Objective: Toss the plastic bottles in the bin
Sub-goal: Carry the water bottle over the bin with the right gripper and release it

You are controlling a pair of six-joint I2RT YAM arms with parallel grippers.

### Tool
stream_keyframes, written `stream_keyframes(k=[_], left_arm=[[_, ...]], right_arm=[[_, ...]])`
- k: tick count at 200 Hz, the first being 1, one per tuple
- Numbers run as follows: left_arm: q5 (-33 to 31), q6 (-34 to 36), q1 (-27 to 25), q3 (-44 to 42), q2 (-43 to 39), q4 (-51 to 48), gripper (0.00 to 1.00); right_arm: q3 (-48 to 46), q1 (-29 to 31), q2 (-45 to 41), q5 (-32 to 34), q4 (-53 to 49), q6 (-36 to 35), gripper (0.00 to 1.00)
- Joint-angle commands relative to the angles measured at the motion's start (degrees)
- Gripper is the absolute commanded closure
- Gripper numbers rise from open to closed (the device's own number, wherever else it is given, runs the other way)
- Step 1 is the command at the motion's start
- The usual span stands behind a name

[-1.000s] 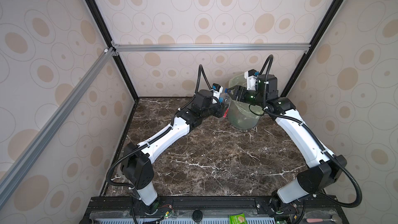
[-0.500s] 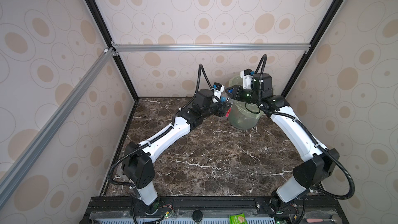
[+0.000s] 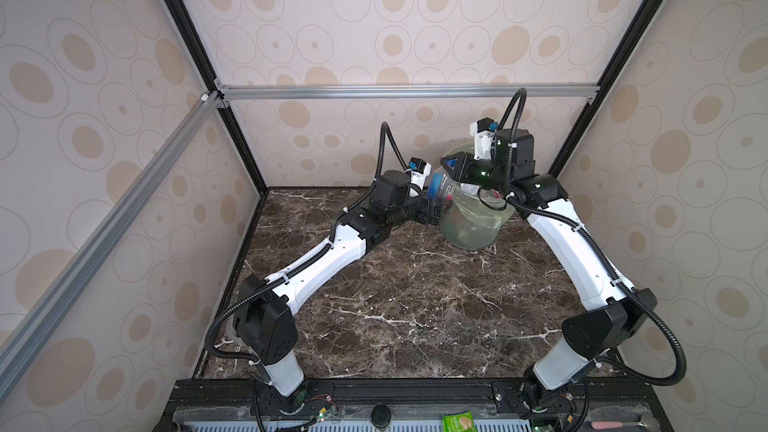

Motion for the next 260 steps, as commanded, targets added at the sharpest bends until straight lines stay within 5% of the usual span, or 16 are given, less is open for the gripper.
stream_keyframes(k=[1,43,113,157,230,260], left_arm=[[1.0,0.3,0.2,1.9,-3.5,0.2,0.01],[1.4,1.0,0.1,1.2,-5.6,0.3,0.01],[0.9,1.7,0.1,0.4,-6.2,1.2,0.01],[1.3,1.2,0.2,-1.2,-6.6,2.0,0.01],[1.2,1.6,0.1,-4.6,-8.4,1.0,0.01],[1.1,1.9,0.2,-4.5,-8.1,0.8,0.01]], right_arm=[[4.6,-1.6,1.1,5.4,-4.8,-5.4,0.88],[10.8,-2.9,-2.4,19.0,-6.8,-13.8,0.86],[3.4,-3.1,-15.3,38.2,13.7,-28.1,0.86],[1.2,-4.2,-9.2,38.1,16.0,-29.2,0.84],[-9.2,-4.3,-0.3,38.5,20.6,-38.6,0.6],[-13.8,-4.3,-3.9,36.2,22.2,-39.6,0.34]])
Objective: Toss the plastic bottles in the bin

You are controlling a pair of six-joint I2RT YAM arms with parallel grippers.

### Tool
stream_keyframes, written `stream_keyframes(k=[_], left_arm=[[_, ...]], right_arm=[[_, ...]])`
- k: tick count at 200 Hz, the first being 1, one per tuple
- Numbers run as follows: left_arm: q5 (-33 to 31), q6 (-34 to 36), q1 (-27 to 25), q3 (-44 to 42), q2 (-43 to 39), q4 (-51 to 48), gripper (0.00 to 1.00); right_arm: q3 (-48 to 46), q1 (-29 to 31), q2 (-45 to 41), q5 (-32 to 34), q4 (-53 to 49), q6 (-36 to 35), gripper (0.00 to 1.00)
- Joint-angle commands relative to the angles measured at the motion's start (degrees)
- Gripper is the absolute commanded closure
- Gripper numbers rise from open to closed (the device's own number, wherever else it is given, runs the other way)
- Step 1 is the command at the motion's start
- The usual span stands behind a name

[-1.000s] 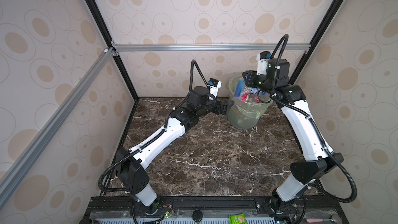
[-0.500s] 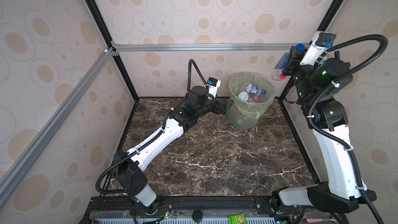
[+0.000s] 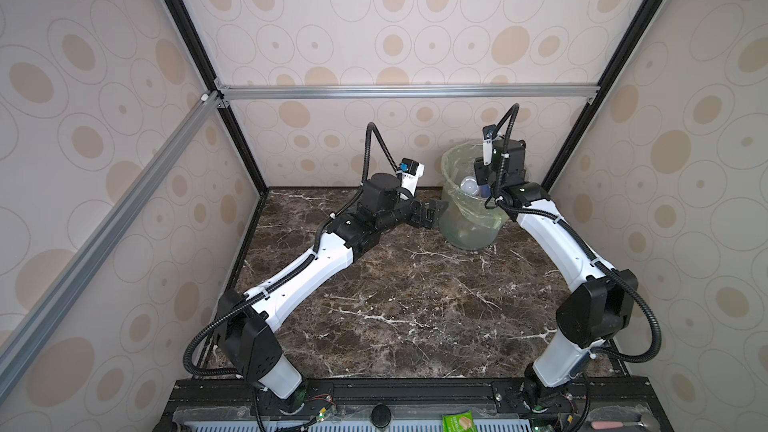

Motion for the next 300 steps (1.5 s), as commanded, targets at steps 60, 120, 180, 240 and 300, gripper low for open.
stream_keyframes(k=[60,120,180,240,300], left_arm=[[1.7,0.1,0.1,1.2,-0.2,1.2,0.01],[-4.0,1.3,0.3,0.1,-2.7,1.7,0.01],[-17.0,7.0,5.2,-7.2,-10.7,6.8,0.01],[-26.8,7.5,15.6,-24.6,-20.0,15.8,0.01],[-37.0,8.4,24.0,-50.1,-26.5,33.0,0.01]], right_arm=[[1.0,0.0,-11.9,-0.1,-0.9,0.4,0.06],[2.5,0.0,-14.3,-5.1,-9.1,8.8,0.0],[-15.2,0.0,-24.3,-1.7,-5.4,13.6,0.0],[-36.4,-3.4,-31.4,8.4,-2.1,16.2,0.0],[-53.7,-5.8,-32.8,12.5,5.6,22.2,0.0]])
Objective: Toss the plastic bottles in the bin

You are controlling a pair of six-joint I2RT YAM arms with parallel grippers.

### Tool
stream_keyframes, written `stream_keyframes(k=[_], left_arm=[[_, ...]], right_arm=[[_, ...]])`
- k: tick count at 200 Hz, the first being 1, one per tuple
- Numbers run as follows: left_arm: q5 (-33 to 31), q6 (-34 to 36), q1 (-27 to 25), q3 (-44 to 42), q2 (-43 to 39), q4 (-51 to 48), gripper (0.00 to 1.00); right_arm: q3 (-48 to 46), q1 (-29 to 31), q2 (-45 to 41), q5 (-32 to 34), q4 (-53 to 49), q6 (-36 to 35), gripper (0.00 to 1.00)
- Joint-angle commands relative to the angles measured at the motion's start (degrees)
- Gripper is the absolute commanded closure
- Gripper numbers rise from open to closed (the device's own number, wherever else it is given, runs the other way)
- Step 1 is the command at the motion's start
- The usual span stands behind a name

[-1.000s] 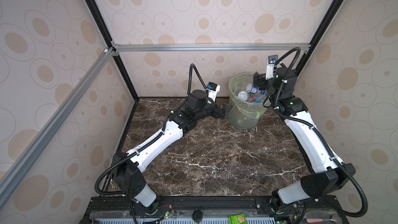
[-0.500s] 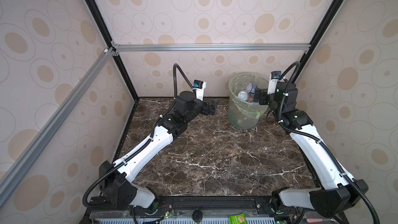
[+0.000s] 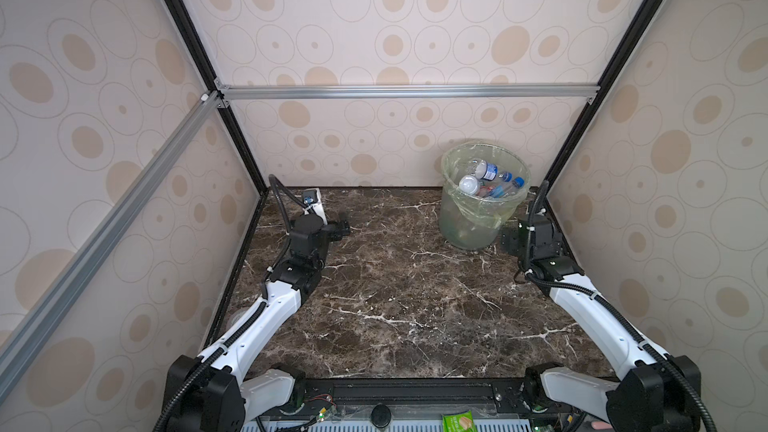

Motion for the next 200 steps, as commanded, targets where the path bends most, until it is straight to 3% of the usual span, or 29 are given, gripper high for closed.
stream_keyframes(k=[1,15,48,80,107,125,146,174,200], left_arm=[[-6.5,3.1,1.7,-7.2,-2.2,11.4,0.01],[-10.2,4.5,2.5,-11.7,-1.9,14.7,0.01],[-14.0,6.0,4.5,-13.6,2.7,14.8,0.01],[-18.8,7.7,4.8,-18.6,6.0,22.4,0.01],[-13.0,11.3,6.4,-22.2,12.1,38.6,0.01],[-16.0,14.1,7.1,-21.4,19.5,43.7,0.01],[-12.4,16.3,8.0,-26.5,23.4,57.6,0.01],[-10.6,14.7,8.8,-26.1,22.7,54.7,0.01],[-1.3,12.8,12.6,-23.6,23.2,49.9,0.01]], right_arm=[[-5.4,-0.2,-1.7,2.7,6.7,2.7,0.0],[-10.3,-0.3,-1.4,1.3,11.3,2.7,0.0],[-19.7,-0.2,0.1,-1.9,22.7,3.2,0.0],[-23.4,-0.2,3.7,1.7,32.0,0.4,0.0],[-25.9,-0.2,6.5,2.6,41.3,-2.2,0.0],[-25.8,-0.2,8.5,2.0,45.0,-3.0,0.0],[-26.1,-0.2,10.4,1.6,49.6,-4.7,0.0],[-30.8,-0.6,12.6,-0.2,62.7,-4.9,0.0],[-32.8,-0.5,19.4,-1.9,75.7,-8.3,0.01]])
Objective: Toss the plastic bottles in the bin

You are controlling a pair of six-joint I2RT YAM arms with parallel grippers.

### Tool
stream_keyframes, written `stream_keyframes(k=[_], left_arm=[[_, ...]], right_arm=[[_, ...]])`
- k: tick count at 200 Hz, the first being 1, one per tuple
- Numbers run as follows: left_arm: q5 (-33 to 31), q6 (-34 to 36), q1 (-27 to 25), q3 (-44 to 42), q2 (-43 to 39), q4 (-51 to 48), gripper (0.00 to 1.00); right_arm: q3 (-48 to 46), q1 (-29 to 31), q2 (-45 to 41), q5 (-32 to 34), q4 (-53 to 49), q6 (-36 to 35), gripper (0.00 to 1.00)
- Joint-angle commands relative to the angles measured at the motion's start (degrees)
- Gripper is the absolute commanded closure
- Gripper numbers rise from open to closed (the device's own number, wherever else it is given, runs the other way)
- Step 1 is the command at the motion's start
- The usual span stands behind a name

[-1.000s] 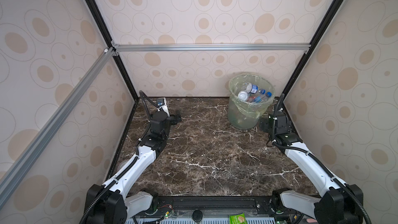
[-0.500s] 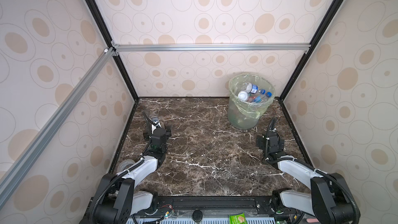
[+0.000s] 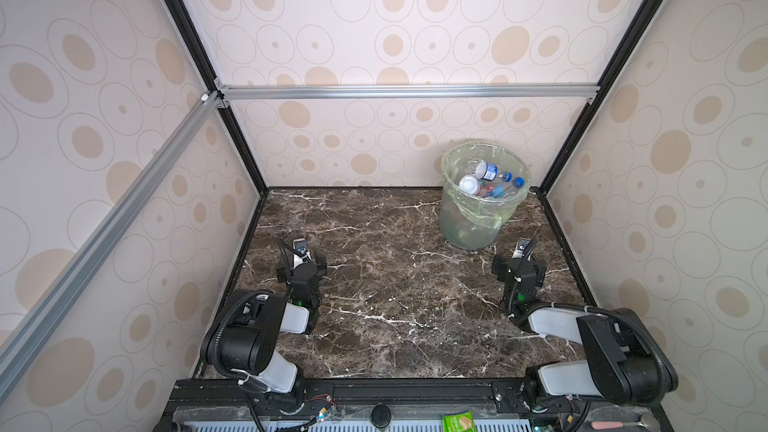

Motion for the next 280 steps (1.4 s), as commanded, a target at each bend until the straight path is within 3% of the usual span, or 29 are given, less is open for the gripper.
stream_keyframes(k=[1,18,33,46,64,72,280], left_arm=[[8.4,-0.3,3.3,2.7,0.2,1.4,0.01],[16.5,0.1,5.2,-0.3,-0.2,6.2,0.01],[19.1,1.2,5.4,-7.6,2.5,22.5,0.01],[15.9,-0.3,5.4,-7.6,1.5,21.0,0.01],[13.4,-1.2,5.4,-3.7,1.3,12.8,0.01],[13.3,-0.6,5.3,-4.3,2.3,16.2,0.01],[13.4,-0.6,5.1,-3.5,2.1,13.9,0.01]], right_arm=[[-1.9,-0.2,4.3,-2.8,14.9,-3.6,0.01],[-0.7,-0.2,2.9,-9.3,7.7,-3.9,0.01],[-1.2,-0.5,7.8,-10.7,14.4,-5.3,0.01],[-0.5,-0.4,10.1,-9.7,17.8,-6.5,0.02],[3.1,-1.1,6.5,-10.6,4.2,-3.5,0.01],[4.3,-1.8,7.8,-11.1,3.9,-3.4,0.01],[5.3,-3.4,7.1,-14.2,0.8,-2.4,0.0]])
